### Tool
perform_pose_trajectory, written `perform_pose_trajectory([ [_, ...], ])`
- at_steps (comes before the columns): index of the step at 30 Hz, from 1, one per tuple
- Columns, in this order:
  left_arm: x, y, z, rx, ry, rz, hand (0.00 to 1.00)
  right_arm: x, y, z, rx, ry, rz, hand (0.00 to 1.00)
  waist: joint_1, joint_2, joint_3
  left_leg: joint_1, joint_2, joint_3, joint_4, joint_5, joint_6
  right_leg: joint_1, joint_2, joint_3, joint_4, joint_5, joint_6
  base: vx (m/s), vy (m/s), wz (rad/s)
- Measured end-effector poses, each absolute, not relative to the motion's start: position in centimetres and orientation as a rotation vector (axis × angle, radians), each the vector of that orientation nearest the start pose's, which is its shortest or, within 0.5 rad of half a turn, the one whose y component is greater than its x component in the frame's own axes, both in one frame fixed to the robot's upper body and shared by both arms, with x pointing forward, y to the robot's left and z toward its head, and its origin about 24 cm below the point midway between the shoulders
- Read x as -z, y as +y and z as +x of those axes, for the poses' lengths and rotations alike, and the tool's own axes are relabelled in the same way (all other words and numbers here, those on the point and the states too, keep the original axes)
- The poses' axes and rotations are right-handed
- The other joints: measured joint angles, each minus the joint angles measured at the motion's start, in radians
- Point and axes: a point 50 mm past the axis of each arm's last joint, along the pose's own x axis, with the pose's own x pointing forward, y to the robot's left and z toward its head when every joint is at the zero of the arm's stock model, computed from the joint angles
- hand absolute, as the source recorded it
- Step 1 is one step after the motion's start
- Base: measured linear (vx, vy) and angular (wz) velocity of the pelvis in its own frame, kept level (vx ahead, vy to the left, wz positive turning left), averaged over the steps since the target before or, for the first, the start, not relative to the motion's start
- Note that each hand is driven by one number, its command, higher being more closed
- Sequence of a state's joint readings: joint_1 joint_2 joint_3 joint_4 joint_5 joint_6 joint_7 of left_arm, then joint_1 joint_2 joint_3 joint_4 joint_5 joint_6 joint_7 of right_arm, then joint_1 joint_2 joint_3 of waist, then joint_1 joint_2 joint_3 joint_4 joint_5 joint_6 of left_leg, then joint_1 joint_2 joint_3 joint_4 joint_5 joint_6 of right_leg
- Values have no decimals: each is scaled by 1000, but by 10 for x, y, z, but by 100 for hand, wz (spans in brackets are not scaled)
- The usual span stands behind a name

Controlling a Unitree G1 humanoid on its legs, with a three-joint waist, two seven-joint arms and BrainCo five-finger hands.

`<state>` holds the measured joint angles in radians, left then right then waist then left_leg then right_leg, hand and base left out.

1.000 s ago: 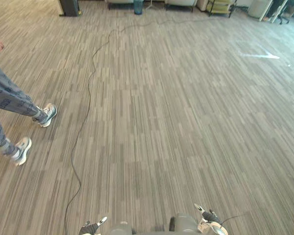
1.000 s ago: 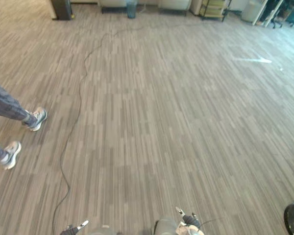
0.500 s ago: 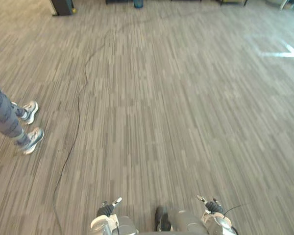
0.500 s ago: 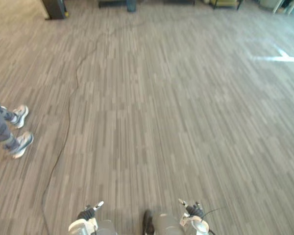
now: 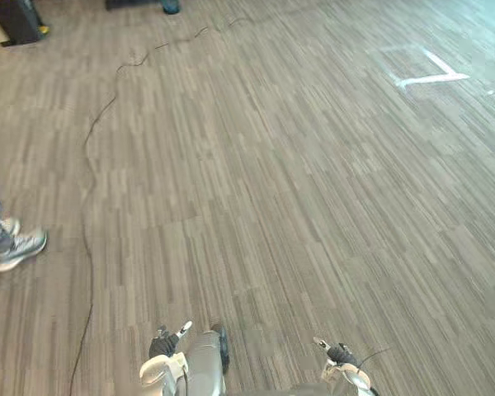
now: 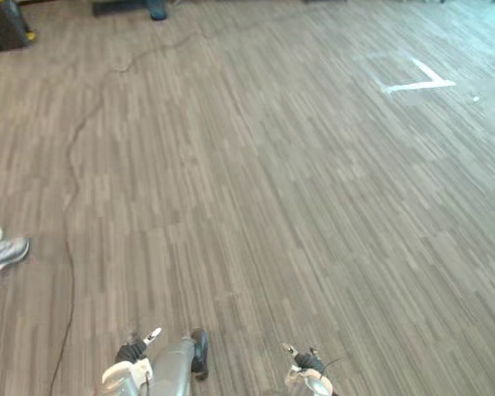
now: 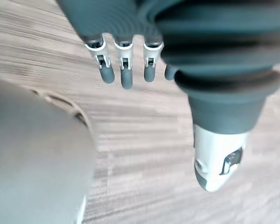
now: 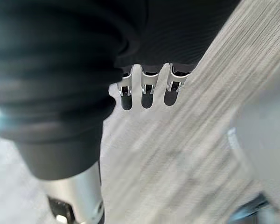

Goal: Pick up cushions and gather them together orderly.

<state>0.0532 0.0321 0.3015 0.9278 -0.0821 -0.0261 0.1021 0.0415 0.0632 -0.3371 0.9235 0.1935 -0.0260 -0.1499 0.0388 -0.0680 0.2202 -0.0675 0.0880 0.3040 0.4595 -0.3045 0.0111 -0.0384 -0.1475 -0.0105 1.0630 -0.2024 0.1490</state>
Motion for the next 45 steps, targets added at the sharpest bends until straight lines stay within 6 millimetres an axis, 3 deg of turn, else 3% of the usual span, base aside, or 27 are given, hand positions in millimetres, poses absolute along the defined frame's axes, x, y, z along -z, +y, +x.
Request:
perform_pose_trajectory([
  [2, 147, 208, 122, -436, 954, -129, 0, 145, -186, 129, 528, 910, 311, 0, -3, 13, -4, 151, 21, 45, -101, -36, -20, -138, -16, -101, 35, -46, -66, 636, 71, -57],
  [5, 151, 207, 115, -423, 994, -117, 0, 144, -193, 132, 519, 900, 273, 0, -38, 19, 0, 321, 44, 94, -244, -25, -51, -285, -9, -247, -236, -76, -110, 516, -15, -20],
  [7, 153, 203, 113, -399, 1013, -105, 0, 144, -199, 131, 529, 906, 267, 0, -51, 32, 4, 406, 49, 129, -320, -23, -55, -341, -6, -333, -500, -5, -139, 707, -87, -3],
  [8, 154, 202, 110, -388, 1022, -97, 0, 143, -202, 133, 529, 899, 258, 0, -61, 35, 5, 453, 45, 136, -356, -22, -56, -361, 6, -366, -688, 83, -151, 568, -95, 1],
  [9, 154, 202, 109, -388, 1023, -94, 0, 143, -202, 133, 528, 901, 254, 0, -62, 34, 6, 463, 43, 135, -360, -22, -56, -363, 8, -367, -722, 100, -154, 735, -132, -4],
  [10, 157, 201, 102, -384, 1045, -87, 0, 145, -206, 128, 532, 920, 245, 0, -72, 44, 3, 524, 45, 119, -368, -10, -78, -357, 37, -354, -774, 274, -251, 791, -152, -27],
  [11, 160, 195, 96, -394, 1068, -117, 0, 143, -211, 131, 534, 910, 235, 0, -71, 94, -21, 542, 98, 110, -338, 50, -181, -382, 65, -363, -662, 248, -301, 936, -224, -31],
  [12, 160, 193, 95, -395, 1068, -123, 0, 142, -212, 132, 538, 903, 238, 0, -72, 110, -25, 532, 122, 91, -296, 79, -205, -385, 76, -365, -624, 208, -297, 944, -303, -44],
  [14, 160, 186, 97, -383, 1065, -131, 0, 139, -214, 136, 551, 879, 253, 0, -83, 149, -11, 352, 214, -71, 146, 307, -105, -303, 145, -354, -611, 87, -305, 825, -292, -41],
  [15, 159, 184, 100, -392, 1047, -154, 0, 138, -215, 137, 549, 878, 246, 0, -81, 164, -5, 246, 246, -123, 361, 335, -100, -245, 189, -340, -657, 74, -309, 738, -175, -57],
  [17, 154, 190, 107, -417, 1003, -164, 0, 139, -209, 138, 532, 887, 248, 0, -59, 147, 22, 94, 272, -138, 687, 238, -122, -73, 265, -270, -762, 55, -331, 736, -116, -92],
  [19, 147, 203, 116, -415, 947, -118, 0, 143, -194, 137, 493, 914, 263, 0, -35, 94, 33, -35, 221, -126, 723, 132, -107, 106, 280, -184, -870, 45, -342, 755, -104, -105],
  [21, 142, 207, 124, -414, 902, -110, 0, 144, -185, 138, 467, 925, 270, 0, -27, 70, 28, -189, 154, -118, 552, 70, -88, 221, 280, -96, -958, 28, -331, 547, -52, -106],
  [23, 141, 200, 128, -419, 878, -158, 0, 143, -185, 143, 464, 920, 273, 0, -12, 85, 33, -263, 95, -127, 306, 57, -76, 288, 268, -14, -989, -1, -310, 635, 114, -129],
  [25, 139, 197, 130, -424, 856, -178, 0, 144, -185, 139, 463, 932, 263, 0, 3, 88, 33, -310, 33, -152, 78, 101, -83, 349, 236, 60, -995, -52, -296, 739, 244, -124],
  [26, 139, 194, 130, -425, 855, -190, 0, 146, -186, 135, 473, 943, 263, 0, 10, 90, 21, -315, 2, -178, -97, 148, -117, 374, 222, 117, -997, -92, -290, 701, 327, -139],
  [27, 139, 194, 130, -437, 848, -211, 0, 148, -184, 130, 474, 962, 264, 0, 25, 80, 14, -313, 1, -179, -105, 249, -97, 408, 198, 174, -990, -135, -283, 721, 345, -141],
  [28, 139, 197, 130, -438, 848, -203, 0, 149, -181, 128, 472, 971, 270, 0, 25, 69, 3, -309, -4, -174, -84, 283, -88, 411, 185, 201, -973, -146, -288, 768, 359, -130],
  [29, 138, 202, 129, -445, 851, -190, 0, 150, -172, 127, 452, 976, 282, 0, 25, 45, -10, -305, 4, -142, -22, 262, -43, 380, 165, 227, -875, -153, -274, 796, 336, -112],
  [30, 138, 205, 129, -447, 848, -184, 0, 150, -170, 127, 432, 979, 273, 0, 33, 27, -18, -288, 19, -98, 18, 209, -25, 335, 160, 240, -748, -153, -250, 952, 392, -141],
  [32, 139, 209, 126, -454, 863, -164, 0, 151, -169, 125, 424, 979, 273, 0, 33, 2, -11, -180, 19, -31, 51, 101, -10, 193, 122, 177, -363, -49, -34, 798, 355, -114],
  [33, 140, 212, 124, -455, 881, -146, 0, 149, -172, 127, 429, 960, 268, 0, 14, 1, -5, -104, 9, -11, 45, 50, -10, 102, 80, 91, -156, -19, -6, 633, 300, -57],
  [36, 145, 210, 122, -443, 929, -124, 0, 146, -175, 127, 433, 931, 259, 0, 3, 8, -7, 72, 8, 36, -23, -12, -13, -30, 28, -68, -26, -78, -61, 602, 170, -37],
  [39, 148, 204, 121, -414, 956, -112, 0, 140, -182, 135, 438, 878, 234, 0, -15, 21, -10, 264, 28, 90, -188, -30, -53, -238, 5, -304, -259, -115, -126, 534, 59, -25],
  [42, 151, 197, 119, -377, 980, -95, 0, 139, -190, 137, 460, 876, 231, 0, -36, 38, -13, 399, 28, 152, -323, -20, -88, -309, 35, -426, -610, 2, -160, 743, 30, -18],
  [44, 153, 189, 116, -359, 997, -99, 0, 142, -197, 128, 471, 903, 210, 0, -52, 64, -13, 504, 39, 147, -344, -34, -135, -318, 96, -393, -727, 223, -293, 896, -35, -13],
  [45, 155, 180, 112, -358, 1013, -133, 0, 140, -205, 129, 483, 890, 195, 0, -52, 108, -34, 524, 85, 135, -313, -7, -176, -329, 114, -396, -637, 170, -331, 829, -78, -10],
])
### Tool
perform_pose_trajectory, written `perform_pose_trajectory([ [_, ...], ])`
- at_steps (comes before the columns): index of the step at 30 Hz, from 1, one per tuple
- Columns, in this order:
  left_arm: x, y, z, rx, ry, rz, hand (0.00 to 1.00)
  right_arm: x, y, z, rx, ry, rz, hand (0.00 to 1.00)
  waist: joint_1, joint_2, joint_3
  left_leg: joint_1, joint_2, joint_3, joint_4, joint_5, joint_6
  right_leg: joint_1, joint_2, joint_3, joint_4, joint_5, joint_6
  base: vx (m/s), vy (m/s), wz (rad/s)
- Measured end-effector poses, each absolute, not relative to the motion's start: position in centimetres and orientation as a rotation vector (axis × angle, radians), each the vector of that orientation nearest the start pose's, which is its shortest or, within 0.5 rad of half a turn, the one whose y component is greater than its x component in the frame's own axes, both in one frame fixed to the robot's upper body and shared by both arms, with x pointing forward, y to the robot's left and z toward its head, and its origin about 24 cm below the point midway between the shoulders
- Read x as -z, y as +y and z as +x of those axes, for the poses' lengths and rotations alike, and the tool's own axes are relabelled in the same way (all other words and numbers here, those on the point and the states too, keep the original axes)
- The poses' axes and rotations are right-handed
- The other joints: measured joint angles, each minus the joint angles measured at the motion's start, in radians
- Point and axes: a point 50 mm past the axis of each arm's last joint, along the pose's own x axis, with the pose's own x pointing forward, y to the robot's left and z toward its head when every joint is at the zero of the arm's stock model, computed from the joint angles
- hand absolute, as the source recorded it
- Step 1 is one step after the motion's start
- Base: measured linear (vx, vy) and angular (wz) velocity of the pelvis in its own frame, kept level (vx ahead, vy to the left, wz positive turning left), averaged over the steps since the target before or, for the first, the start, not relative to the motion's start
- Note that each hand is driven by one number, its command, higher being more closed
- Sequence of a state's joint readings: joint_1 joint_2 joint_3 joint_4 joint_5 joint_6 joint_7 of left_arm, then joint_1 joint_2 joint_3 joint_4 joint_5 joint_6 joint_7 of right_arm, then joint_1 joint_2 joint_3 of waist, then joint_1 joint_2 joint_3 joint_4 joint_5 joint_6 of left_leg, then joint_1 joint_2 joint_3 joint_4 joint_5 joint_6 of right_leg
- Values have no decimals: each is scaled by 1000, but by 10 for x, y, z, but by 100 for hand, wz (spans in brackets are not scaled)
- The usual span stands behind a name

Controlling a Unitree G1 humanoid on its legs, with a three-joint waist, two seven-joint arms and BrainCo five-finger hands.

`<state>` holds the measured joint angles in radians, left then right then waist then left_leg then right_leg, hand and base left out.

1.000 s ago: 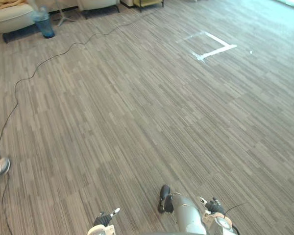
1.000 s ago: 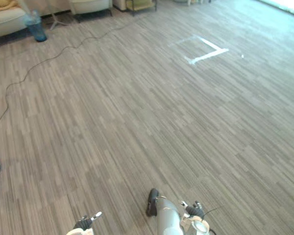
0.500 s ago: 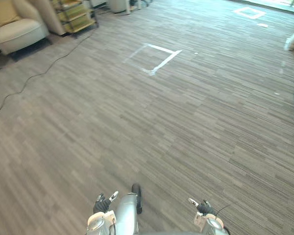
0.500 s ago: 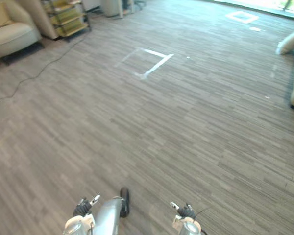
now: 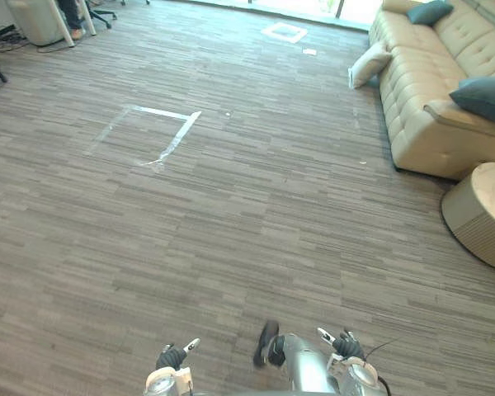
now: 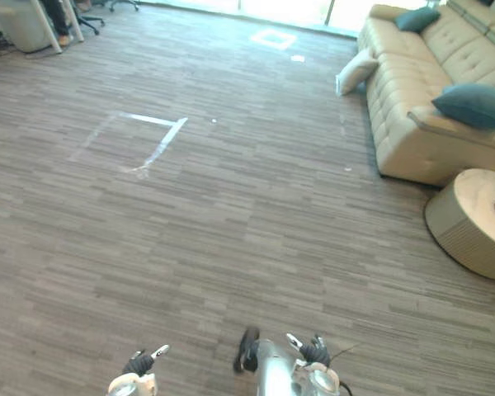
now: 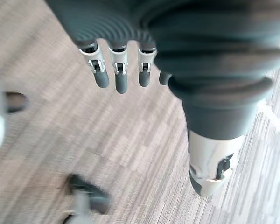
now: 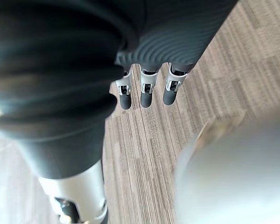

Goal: Pick up cushions and gather them together orderly.

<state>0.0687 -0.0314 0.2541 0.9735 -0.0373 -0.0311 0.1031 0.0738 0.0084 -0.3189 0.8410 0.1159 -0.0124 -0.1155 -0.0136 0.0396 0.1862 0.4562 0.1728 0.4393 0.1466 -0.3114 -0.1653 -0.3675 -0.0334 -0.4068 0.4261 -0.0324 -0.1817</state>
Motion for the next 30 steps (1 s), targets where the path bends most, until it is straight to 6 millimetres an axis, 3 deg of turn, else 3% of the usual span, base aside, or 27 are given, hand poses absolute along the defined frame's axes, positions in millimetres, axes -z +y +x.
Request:
perform_pose_trajectory([
  [1, 155, 176, 116, -343, 1007, -134, 0, 139, -207, 131, 485, 884, 198, 0, -6, 11, 4, -14, 16, -37, 70, 41, -14, 0, -3, 0, 64, -43, 5, 942, -193, -21],
  [2, 154, 168, 120, -325, 997, -151, 0, 139, -211, 130, 496, 883, 202, 0, -8, 19, 8, -73, 45, -97, 258, 132, 35, 35, 6, -4, 103, -90, 8, 745, -210, -4],
  [3, 154, 167, 121, -325, 994, -157, 0, 139, -211, 129, 497, 887, 202, 0, -9, 26, 10, -121, 65, -127, 374, 192, 55, 68, 15, 0, 85, -111, 10, 849, -229, -18],
  [4, 151, 170, 124, -327, 971, -160, 0, 139, -213, 129, 500, 889, 197, 0, -8, 44, 13, -267, 122, -212, 693, 300, 79, 157, 55, 21, 25, -143, 14, 524, -96, -40],
  [5, 150, 173, 124, -350, 962, -170, 0, 139, -212, 129, 498, 892, 197, 0, 0, 48, 16, -340, 149, -234, 872, 296, 74, 212, 83, 48, -2, -148, 9, 789, -88, -79],
  [6, 149, 179, 124, -379, 945, -176, 0, 140, -207, 131, 478, 898, 196, 0, 16, 32, 30, -426, 166, -247, 1024, 258, 61, 314, 103, 85, -55, -165, 6, 662, -51, -81],
  [7, 147, 183, 125, -387, 934, -170, 0, 140, -204, 132, 462, 901, 194, 0, 20, 21, 36, -464, 166, -249, 1064, 233, 66, 366, 106, 102, -86, -178, 11, 663, -63, -75],
  [8, 145, 190, 124, -397, 919, -153, 0, 141, -196, 133, 437, 910, 198, 0, 23, -6, 39, -546, 163, -239, 1082, 193, 78, 452, 108, 141, -154, -206, 22, 476, -58, -54],
  [9, 144, 192, 124, -401, 908, -149, 0, 141, -193, 134, 425, 912, 196, 0, 26, -10, 32, -619, 161, -228, 1052, 166, 77, 506, 113, 162, -205, -221, 36, 563, -38, -64],
  [11, 142, 193, 125, -400, 892, -139, 0, 142, -190, 135, 418, 916, 203, 0, 33, -7, 30, -740, 133, -181, 836, 96, 96, 599, 109, 207, -282, -230, 53, 691, 44, -61],
  [13, 140, 193, 126, -392, 877, -132, 0, 145, -188, 133, 418, 941, 210, 0, 53, -14, 34, -774, 42, -159, 500, 102, 106, 664, 79, 243, -314, -235, 65, 652, 134, -63],
  [14, 140, 193, 127, -396, 867, -136, 0, 146, -185, 131, 419, 953, 213, 0, 75, -17, 34, -773, -24, -180, 262, 161, 102, 704, 56, 271, -324, -237, 68, 551, 166, -61],
  [15, 140, 193, 126, -399, 867, -138, 0, 147, -184, 130, 418, 957, 215, 0, 79, -18, 33, -774, -41, -192, 206, 184, 94, 713, 51, 282, -330, -238, 69, 682, 261, -97],
  [16, 140, 190, 124, -402, 866, -139, 0, 150, -184, 126, 418, 978, 209, 0, 87, -7, 21, -792, -77, -245, 108, 259, 86, 743, 51, 333, -333, -253, 95, 550, 253, -88],
  [17, 140, 189, 125, -401, 864, -141, 0, 150, -180, 126, 411, 985, 214, 0, 93, -14, 15, -791, -88, -260, 134, 322, 114, 755, 44, 355, -325, -261, 107, 884, 384, -108],
  [18, 139, 199, 125, -389, 864, -94, 0, 153, -164, 125, 378, 1003, 238, 0, 95, -64, -15, -781, -118, -240, 164, 332, 165, 722, -13, 379, -217, -267, 119, 762, 312, -73],
  [19, 138, 203, 126, -390, 864, -81, 0, 154, -164, 121, 379, 1015, 238, 0, 94, -91, -18, -759, -133, -224, 181, 291, 177, 662, -42, 397, -73, -258, 142, 891, 369, -58],
  [20, 138, 206, 126, -393, 869, -67, 0, 154, -165, 120, 390, 1013, 241, 0, 92, -115, -16, -714, -155, -211, 204, 237, 190, 548, -75, 418, 207, -171, 236, 558, 245, -28],
  [21, 139, 207, 126, -392, 871, -63, 0, 154, -165, 120, 394, 1012, 242, 0, 91, -120, -14, -699, -162, -208, 207, 224, 192, 523, -82, 423, 267, -135, 258, 773, 341, -7],
  [22, 140, 210, 126, -392, 890, -47, 0, 154, -168, 121, 404, 1002, 241, 0, 74, -125, 1, -611, -187, -208, 213, 165, 193, 425, -114, 421, 548, -78, 316, 624, 248, 11],
  [23, 144, 210, 120, -391, 924, -45, 0, 151, -172, 123, 408, 980, 234, 0, 64, -117, 4, -510, -191, -210, 199, 115, 194, 360, -127, 392, 698, -88, 302, 738, 255, 8],
  [25, 145, 206, 120, -380, 933, -45, 0, 149, -178, 121, 418, 960, 221, 0, 63, -103, -1, -423, -186, -213, 158, 78, 196, 288, -126, 350, 740, -116, 278, 520, 125, 1],
  [26, 146, 203, 119, -368, 942, -44, 0, 146, -181, 124, 423, 930, 219, 0, 59, -95, -4, -341, -180, -225, 104, 43, 195, 188, -125, 284, 711, -151, 246, 538, 67, 17],
  [28, 148, 202, 117, -361, 959, -41, 0, 144, -185, 127, 426, 912, 209, 0, 44, -91, -3, -271, -167, -235, 67, 26, 187, 100, -123, 205, 596, -199, 226, 651, 17, 27],
  [29, 150, 199, 114, -355, 979, -44, 0, 143, -191, 127, 432, 909, 195, 0, 29, -79, 3, -199, -153, -247, 25, 9, 177, 56, -111, 145, 415, -209, 222, 808, -49, 40],
  [30, 152, 197, 112, -345, 994, -45, 0, 144, -193, 126, 433, 914, 190, 0, 11, -67, 1, -149, -142, -258, -17, 0, 167, 31, -93, 115, 206, -178, 215, 835, -67, 52],
])
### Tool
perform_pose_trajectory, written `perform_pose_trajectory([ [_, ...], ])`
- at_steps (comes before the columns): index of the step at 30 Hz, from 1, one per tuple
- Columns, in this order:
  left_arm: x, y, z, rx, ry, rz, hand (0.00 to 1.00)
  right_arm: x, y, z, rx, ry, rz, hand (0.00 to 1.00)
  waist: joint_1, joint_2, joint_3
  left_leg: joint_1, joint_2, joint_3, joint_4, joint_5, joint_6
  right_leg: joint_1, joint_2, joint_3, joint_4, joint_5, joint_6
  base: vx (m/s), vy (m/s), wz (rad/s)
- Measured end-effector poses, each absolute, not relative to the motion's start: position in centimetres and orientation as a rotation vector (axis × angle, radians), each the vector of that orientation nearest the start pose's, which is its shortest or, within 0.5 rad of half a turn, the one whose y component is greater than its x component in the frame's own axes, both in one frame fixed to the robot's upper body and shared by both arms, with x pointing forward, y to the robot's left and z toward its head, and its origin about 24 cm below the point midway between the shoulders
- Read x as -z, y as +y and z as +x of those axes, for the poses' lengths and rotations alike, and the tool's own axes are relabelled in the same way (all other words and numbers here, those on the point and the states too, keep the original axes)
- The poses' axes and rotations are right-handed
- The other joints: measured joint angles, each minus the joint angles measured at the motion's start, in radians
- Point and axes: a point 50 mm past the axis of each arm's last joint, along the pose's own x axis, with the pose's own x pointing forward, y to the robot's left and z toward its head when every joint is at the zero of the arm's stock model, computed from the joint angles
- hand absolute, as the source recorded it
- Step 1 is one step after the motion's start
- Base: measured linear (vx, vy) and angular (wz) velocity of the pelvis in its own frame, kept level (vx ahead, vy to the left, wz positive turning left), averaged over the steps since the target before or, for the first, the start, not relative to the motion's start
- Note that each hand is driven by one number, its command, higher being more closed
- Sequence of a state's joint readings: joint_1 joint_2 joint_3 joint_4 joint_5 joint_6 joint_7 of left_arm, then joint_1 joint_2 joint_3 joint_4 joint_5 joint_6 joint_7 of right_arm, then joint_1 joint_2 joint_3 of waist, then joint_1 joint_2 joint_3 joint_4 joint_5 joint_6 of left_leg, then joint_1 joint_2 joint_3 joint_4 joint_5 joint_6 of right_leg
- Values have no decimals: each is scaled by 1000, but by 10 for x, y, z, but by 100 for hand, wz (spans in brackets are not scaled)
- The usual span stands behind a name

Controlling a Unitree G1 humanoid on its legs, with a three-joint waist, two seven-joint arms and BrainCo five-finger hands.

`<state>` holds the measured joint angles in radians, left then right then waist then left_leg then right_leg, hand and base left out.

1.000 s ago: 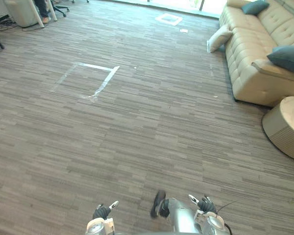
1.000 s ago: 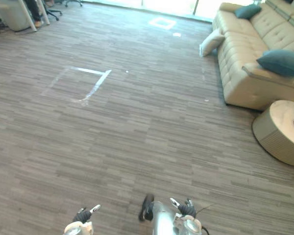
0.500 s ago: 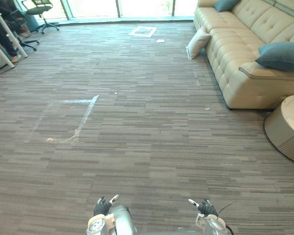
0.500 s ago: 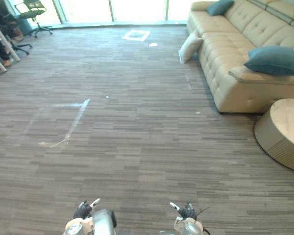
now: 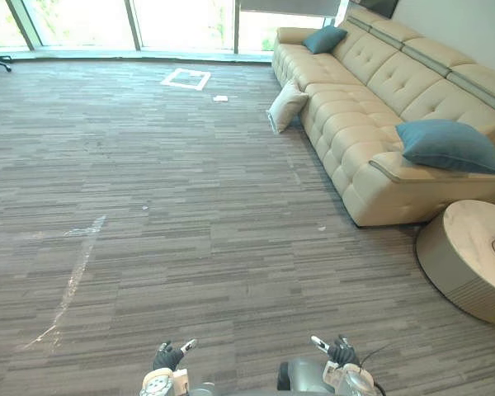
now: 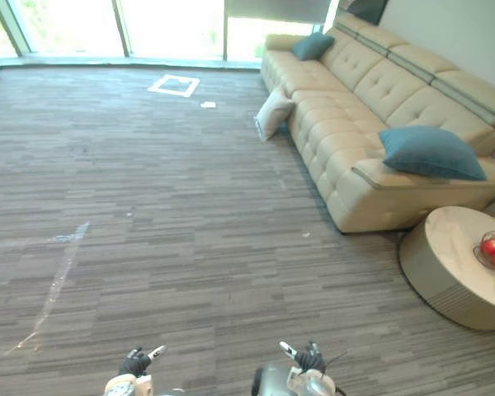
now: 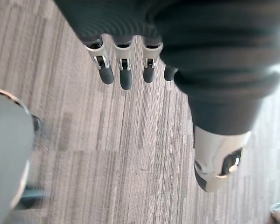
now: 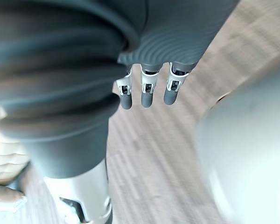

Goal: Pick up cushions and gather them together orderly.

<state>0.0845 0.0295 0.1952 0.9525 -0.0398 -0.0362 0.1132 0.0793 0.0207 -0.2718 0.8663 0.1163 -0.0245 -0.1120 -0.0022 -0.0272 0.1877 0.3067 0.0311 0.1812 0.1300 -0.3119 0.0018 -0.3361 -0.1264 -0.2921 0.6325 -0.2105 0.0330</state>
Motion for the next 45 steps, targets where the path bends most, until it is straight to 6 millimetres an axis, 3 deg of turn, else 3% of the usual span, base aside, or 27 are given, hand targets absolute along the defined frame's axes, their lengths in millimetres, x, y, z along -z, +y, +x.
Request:
perform_pose_trajectory([
  [3, 153, 193, 110, -337, 1003, -49, 0, 143, -197, 126, 451, 906, 194, 0, -15, 7, 1, 97, 11, -7, -54, -21, -27, -29, 43, 26, -290, 125, -41, 739, -138, 42],
  [4, 155, 189, 105, -331, 1020, -53, 0, 143, -196, 126, 440, 912, 187, 0, -18, 22, -7, 127, 33, -32, -25, -25, -22, -31, 62, 56, -222, 223, -111, 700, -173, 25],
  [5, 156, 186, 105, -331, 1022, -62, 0, 142, -198, 127, 439, 910, 180, 0, -18, 31, -10, 127, 48, -38, -5, -24, -23, -33, 68, 53, -194, 204, -115, 1028, -302, 27],
  [6, 157, 176, 103, -331, 1027, -97, 0, 139, -206, 130, 435, 894, 149, 0, -11, 79, -19, 57, 106, -59, 214, -2, -38, -12, 100, 21, -122, 94, -126, 984, -328, 8],
  [8, 155, 176, 107, -348, 1012, -117, 0, 137, -210, 135, 429, 886, 130, 0, -12, 105, -4, -62, 143, -76, 512, 131, -56, 43, 129, 23, -124, 34, -138, 850, -272, -16],
  [9, 155, 176, 107, -375, 1009, -143, 0, 137, -212, 137, 421, 893, 108, 0, -2, 127, 15, -211, 212, -68, 846, 202, -81, 164, 180, 45, -201, 8, -152, 595, -140, -41],
  [12, 149, 185, 113, -391, 958, -124, 0, 141, -201, 136, 389, 922, 113, 0, 21, 93, 40, -339, 238, -21, 1044, 147, -99, 374, 202, 94, -332, 0, -160, 684, -136, -52],
  [13, 146, 191, 115, -400, 932, -111, 0, 141, -190, 139, 358, 925, 123, 0, 27, 67, 34, -443, 233, 14, 1034, 121, -96, 477, 200, 121, -426, 1, -160, 763, -136, -49],
  [15, 142, 194, 121, -404, 894, -109, 0, 143, -182, 141, 336, 934, 134, 0, 44, 64, 30, -560, 223, 47, 918, 86, -85, 555, 201, 154, -505, -3, -155, 684, -69, -62],
  [17, 139, 193, 127, -408, 859, -128, 0, 144, -172, 144, 311, 952, 145, 0, 72, 64, 34, -657, 161, 74, 572, 87, -58, 651, 175, 199, -574, -23, -131, 668, 76, -67],
  [19, 139, 188, 125, -418, 858, -164, 0, 145, -171, 142, 308, 956, 145, 0, 81, 77, 29, -675, 94, 88, 185, 197, -58, 728, 163, 225, -627, -45, -103, 766, 214, -62],
  [20, 138, 189, 128, -423, 843, -179, 0, 147, -170, 140, 304, 972, 137, 0, 102, 69, 27, -687, 81, 80, 171, 309, -6, 766, 154, 253, -636, -67, -94, 578, 195, -56],
  [22, 137, 194, 131, -412, 838, -150, 0, 150, -162, 136, 299, 997, 153, 0, 107, 33, 11, -674, 46, 93, 169, 390, 31, 772, 113, 259, -602, -69, -91, 710, 250, -19],
  [23, 135, 199, 133, -405, 832, -128, 0, 152, -162, 129, 315, 1012, 166, 0, 107, -8, 6, -658, 19, 105, 216, 340, 87, 713, 69, 261, -428, -52, -61, 952, 346, 15],
  [24, 135, 200, 133, -406, 832, -125, 0, 152, -162, 129, 319, 1013, 170, 0, 107, -14, 7, -650, 9, 102, 224, 322, 92, 701, 62, 262, -381, -42, -44, 777, 295, 33],
  [25, 136, 203, 132, -404, 840, -111, 0, 153, -161, 126, 335, 1018, 188, 0, 105, -29, 6, -618, -16, 90, 243, 278, 93, 655, 51, 267, -227, 4, 26, 723, 268, 59],
  [26, 139, 205, 130, -388, 865, -83, 0, 155, -168, 121, 351, 1032, 173, 0, 89, -43, -2, -564, -45, 65, 264, 212, 91, 574, 44, 303, 23, 119, 160, 818, 277, 77],
  [27, 140, 204, 132, -372, 884, -62, 0, 155, -172, 121, 355, 1027, 164, 0, 86, -43, 2, -489, -67, 44, 267, 155, 90, 486, 26, 304, 268, 131, 181, 670, 219, 58],
  [28, 141, 204, 131, -372, 893, -62, 0, 154, -173, 121, 356, 1021, 161, 0, 85, -41, 4, -461, -72, 39, 262, 139, 90, 459, 19, 298, 327, 124, 170, 619, 155, 28],
  [30, 146, 197, 122, -349, 940, -51, 0, 148, -182, 128, 370, 964, 145, 0, 54, -6, 11, -262, -80, -11, 180, 66, 96, 276, 3, 229, 498, 45, 57, 645, 119, 39],
  [32, 147, 197, 120, -341, 955, -45, 0, 146, -185, 128, 381, 938, 143, 0, 39, -3, 7, -178, -76, -52, 125, 46, 92, 185, 6, 176, 445, 6, 39, 512, 2, 68],
  [35, 150, 195, 118, -337, 978, -47, 0, 148, -197, 116, 454, 951, 170, 0, 32, -2, 9, -27, -43, -124, 58, -15, 59, 22, 21, 98, 58, -16, 4, 830, -135, 87],
  [38, 153, 194, 109, -336, 1007, -44, 0, 146, -199, 121, 453, 936, 167, 0, 3, 2, 1, 90, -4, -163, 12, -64, 37, -18, 59, 93, -260, 85, -26, 779, -200, 62],
  [39, 155, 190, 105, -338, 1018, -59, 0, 146, -198, 120, 451, 941, 165, 0, -3, 18, -14, 114, 25, -179, 61, -66, 32, -11, 78, 124, -206, 207, -77, 886, -242, 73],
  [42, 156, 175, 108, -322, 1016, -106, 0, 143, -209, 123, 454, 926, 132, 0, -7, 87, -36, -30, 100, -197, 407, -7, -32, 21, 113, 52, -137, 90, -110, 913, -288, 49],
  [43, 155, 173, 109, -351, 1008, -140, 0, 142, -212, 124, 446, 922, 113, 0, -3, 112, -31, -145, 119, -204, 662, 183, -73, 81, 141, 58, -158, 48, -122, 810, -211, -7],
  [45, 156, 176, 106, -382, 1013, -155, 0, 142, -214, 124, 443, 933, 97, 0, 3, 128, -5, -240, 195, -128, 920, 202, -82, 236, 186, 79, -244, 35, -139, 713, -159, -12],
])
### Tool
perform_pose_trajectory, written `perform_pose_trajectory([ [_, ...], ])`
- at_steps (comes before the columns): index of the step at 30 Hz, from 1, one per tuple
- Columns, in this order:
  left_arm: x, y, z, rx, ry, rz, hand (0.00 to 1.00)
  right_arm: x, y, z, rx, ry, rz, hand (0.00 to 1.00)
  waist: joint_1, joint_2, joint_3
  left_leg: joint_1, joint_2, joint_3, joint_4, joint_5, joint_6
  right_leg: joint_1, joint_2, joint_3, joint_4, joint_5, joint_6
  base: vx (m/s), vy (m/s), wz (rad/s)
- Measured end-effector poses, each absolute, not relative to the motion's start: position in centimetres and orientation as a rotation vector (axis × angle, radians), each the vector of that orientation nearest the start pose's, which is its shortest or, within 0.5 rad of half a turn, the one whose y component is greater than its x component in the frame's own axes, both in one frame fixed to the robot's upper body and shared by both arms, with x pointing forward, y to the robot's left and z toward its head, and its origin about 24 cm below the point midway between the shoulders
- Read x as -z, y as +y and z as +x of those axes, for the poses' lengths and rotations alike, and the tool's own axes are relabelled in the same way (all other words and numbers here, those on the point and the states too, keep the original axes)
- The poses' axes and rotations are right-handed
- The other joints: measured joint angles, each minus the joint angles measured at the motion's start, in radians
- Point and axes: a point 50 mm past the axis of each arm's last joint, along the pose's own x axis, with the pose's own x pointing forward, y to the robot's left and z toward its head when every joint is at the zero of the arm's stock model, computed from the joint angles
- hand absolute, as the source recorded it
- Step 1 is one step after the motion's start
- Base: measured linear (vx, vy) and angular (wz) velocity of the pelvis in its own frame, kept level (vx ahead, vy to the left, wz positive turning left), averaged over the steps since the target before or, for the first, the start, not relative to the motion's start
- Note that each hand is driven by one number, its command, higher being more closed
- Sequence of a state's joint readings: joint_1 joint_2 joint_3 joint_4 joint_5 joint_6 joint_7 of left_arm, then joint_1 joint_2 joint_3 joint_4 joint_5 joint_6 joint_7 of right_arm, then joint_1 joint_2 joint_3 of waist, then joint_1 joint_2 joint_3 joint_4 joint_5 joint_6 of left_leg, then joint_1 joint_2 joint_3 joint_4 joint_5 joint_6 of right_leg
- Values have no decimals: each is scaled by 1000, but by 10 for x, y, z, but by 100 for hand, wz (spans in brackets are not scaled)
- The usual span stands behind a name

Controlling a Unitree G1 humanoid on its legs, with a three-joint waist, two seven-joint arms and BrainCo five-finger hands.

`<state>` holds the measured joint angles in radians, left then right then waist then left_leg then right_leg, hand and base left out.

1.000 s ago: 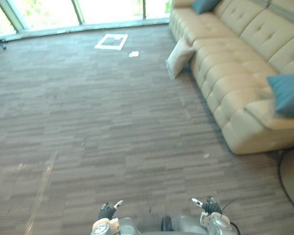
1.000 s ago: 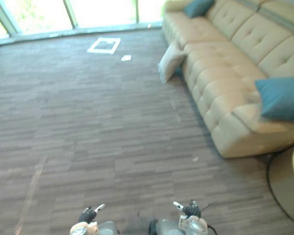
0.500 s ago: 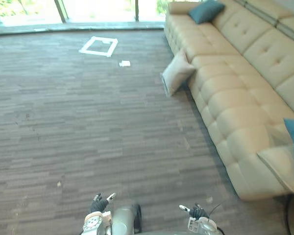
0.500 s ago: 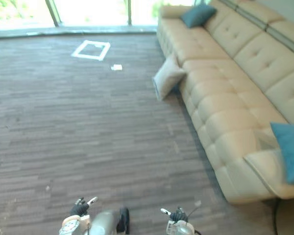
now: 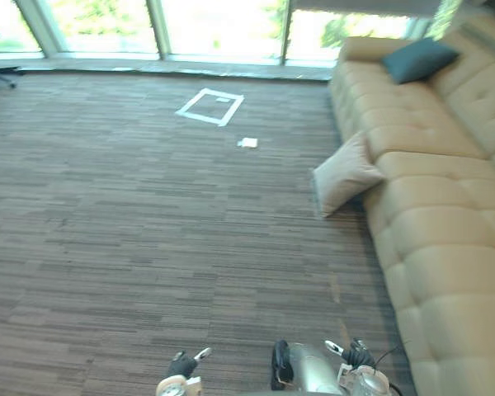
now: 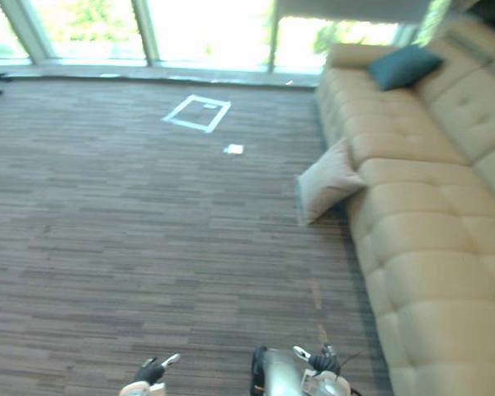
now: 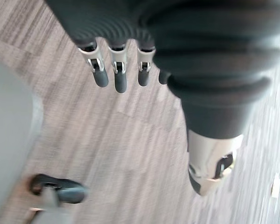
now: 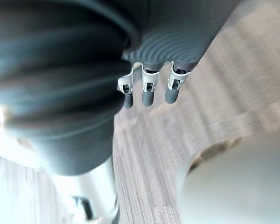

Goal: Pick up cushions and gather them together orderly.

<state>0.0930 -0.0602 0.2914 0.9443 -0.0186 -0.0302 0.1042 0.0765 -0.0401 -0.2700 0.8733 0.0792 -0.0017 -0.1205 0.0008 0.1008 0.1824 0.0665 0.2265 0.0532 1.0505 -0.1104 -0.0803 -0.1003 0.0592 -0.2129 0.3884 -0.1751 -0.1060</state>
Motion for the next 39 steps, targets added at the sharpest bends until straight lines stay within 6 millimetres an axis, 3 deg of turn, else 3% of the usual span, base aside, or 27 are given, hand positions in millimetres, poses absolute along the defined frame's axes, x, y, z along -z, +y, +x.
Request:
perform_pose_trajectory([
  [2, 149, 191, 114, -403, 954, -124, 0, 148, -201, 115, 434, 980, 129, 0, 14, -65, 17, -147, 51, 116, 127, -83, 8, 230, -1, 20, -154, -2, -3, 762, -201, 11],
  [3, 148, 192, 115, -403, 948, -120, 0, 149, -200, 114, 434, 983, 133, 0, 14, -68, 14, -177, 55, 129, 119, -92, 9, 251, -1, 22, -173, -2, -3, 690, -178, -5],
  [5, 143, 195, 121, -401, 912, -113, 0, 148, -197, 119, 427, 975, 140, 0, 39, -74, 11, -345, 37, 199, -132, -148, 24, 353, -5, 50, -270, -4, 1, 565, -83, -42],
  [6, 143, 195, 122, -400, 909, -114, 0, 148, -197, 120, 427, 976, 142, 0, 43, -75, 13, -354, 25, 203, -174, -150, 26, 364, -7, 57, -276, -6, 4, 483, 17, -55],
  [8, 142, 193, 125, -390, 896, -111, 0, 149, -195, 116, 434, 989, 151, 0, 57, -82, 22, -367, -76, 186, -605, -60, 36, 442, -40, 92, -284, -35, 51, 709, 136, -55],
  [9, 143, 192, 122, -395, 898, -117, 0, 150, -197, 113, 437, 997, 145, 0, 60, -69, 18, -366, -100, 176, -796, 15, 44, 490, -35, 129, -289, -64, 75, 587, 180, -46],
  [10, 143, 192, 122, -396, 897, -118, 0, 150, -197, 112, 438, 998, 144, 0, 60, -67, 17, -368, -99, 176, -801, 15, 45, 492, -35, 132, -288, -65, 75, 719, 299, -96],
  [11, 141, 197, 122, -406, 881, -119, 0, 152, -188, 113, 424, 1008, 159, 0, 79, -91, -8, -407, -124, 169, -723, 117, 86, 507, -68, 182, -270, -134, 85, 612, 278, -71],
  [12, 140, 200, 125, -402, 877, -102, 0, 154, -181, 109, 418, 1027, 172, 0, 65, -127, -20, -413, -135, 182, -683, 115, 91, 496, -95, 200, -227, -139, 88, 612, 278, -70],
  [13, 140, 202, 125, -401, 877, -94, 0, 155, -181, 108, 418, 1032, 171, 0, 61, -133, -22, -413, -132, 188, -673, 112, 97, 482, -103, 208, -194, -139, 88, 624, 308, -26],
  [14, 139, 208, 124, -400, 884, -68, 0, 156, -171, 105, 408, 1040, 197, 0, 63, -172, -34, -391, -163, 226, -643, 54, 128, 379, -149, 246, 53, -124, 104, 607, 322, -24],
  [15, 140, 210, 125, -396, 890, -56, 0, 157, -171, 102, 410, 1048, 197, 0, 59, -185, -30, -357, -185, 237, -642, 20, 136, 311, -172, 258, 224, -68, 145, 720, 383, -21],
  [16, 141, 210, 126, -392, 900, -48, 0, 157, -173, 102, 416, 1046, 198, 0, 53, -185, -28, -321, -202, 239, -642, -11, 138, 250, -186, 269, 374, 23, 186, 464, 246, -3],
  [17, 142, 210, 126, -389, 912, -46, 0, 157, -175, 102, 418, 1043, 192, 0, 51, -178, -23, -297, -207, 240, -642, -27, 136, 220, -191, 274, 453, 48, 205, 427, 222, -4],
  [18, 145, 207, 122, -383, 942, -46, 0, 156, -184, 101, 426, 1035, 169, 0, 51, -164, -9, -200, -216, 241, -650, -76, 133, 157, -207, 251, 636, 60, 222, 416, 210, -9],
  [21, 148, 201, 118, -359, 966, -40, 0, 153, -189, 102, 434, 1012, 156, 0, 44, -139, -10, -29, -211, 262, -728, -132, 123, 18, -233, 135, 729, 22, 181, 509, 209, -21],
  [23, 150, 202, 113, -356, 989, -32, 0, 151, -191, 108, 437, 981, 155, 0, 27, -140, -7, 61, -201, 268, -800, -148, 105, -100, -225, 9, 581, -50, 171, 444, 55, -11],
  [25, 153, 202, 109, -356, 1007, -32, 0, 149, -193, 112, 436, 972, 149, 0, 6, -136, -4, 117, -190, 274, -836, -154, 93, -127, -203, -66, 382, -59, 172, 488, 17, -1],
  [26, 154, 201, 108, -353, 1017, -32, 0, 149, -193, 114, 433, 969, 147, 0, 1, -133, -3, 171, -187, 288, -877, -164, 77, -133, -180, -111, 189, -36, 155, 519, 4, -7],
  [29, 154, 199, 107, -335, 1024, -24, 0, 148, -192, 116, 430, 964, 151, 0, -4, -133, -3, 238, -190, 290, -908, -194, 26, -145, -123, -94, -49, 72, 107, 622, -59, 0],
  [31, 156, 199, 102, -334, 1036, -19, 0, 149, -189, 116, 428, 966, 160, 0, -10, -134, -4, 274, -181, 259, -874, -224, -21, -133, -110, -67, -52, 176, 9, 722, -194, 45],
  [32, 155, 191, 106, -327, 1024, -44, 0, 147, -197, 118, 429, 955, 142, 0, -16, -104, -1, 224, -117, 210, -686, -231, -30, -94, -87, -97, -23, 113, 1, 651, -264, 46],
  [33, 155, 189, 106, -327, 1020, -48, 0, 147, -198, 118, 429, 955, 137, 0, -16, -97, -2, 197, -104, 202, -622, -230, -31, -86, -80, -102, -24, 103, -1, 748, -329, 37],
  [35, 153, 185, 110, -366, 993, -107, 0, 144, -209, 121, 439, 946, 111, 0, -9, -39, 22, 3, 28, 144, -136, -144, -20, 22, -7, -94, -54, 34, -28, 569, -213, -12],
  [37, 151, 188, 112, -375, 977, -107, 0, 146, -207, 120, 435, 963, 113, 0, -1, -46, 28, -41, 55, 151, -34, -150, -28, 97, 11, -63, -79, 12, -38, 470, -131, -58],
  [38, 150, 190, 112, -375, 973, -98, 0, 147, -201, 120, 417, 971, 114, 0, 6, -70, 35, -88, 56, 154, -25, -167, -34, 160, 14, -28, -114, 2, -41, 570, -177, -99],
  [39, 148, 192, 116, -372, 954, -90, 0, 146, -198, 122, 400, 970, 111, 0, 6, -77, 34, -142, 51, 160, -79, -181, -24, 210, 15, 14, -155, 3, -39, 464, -152, -87],
])
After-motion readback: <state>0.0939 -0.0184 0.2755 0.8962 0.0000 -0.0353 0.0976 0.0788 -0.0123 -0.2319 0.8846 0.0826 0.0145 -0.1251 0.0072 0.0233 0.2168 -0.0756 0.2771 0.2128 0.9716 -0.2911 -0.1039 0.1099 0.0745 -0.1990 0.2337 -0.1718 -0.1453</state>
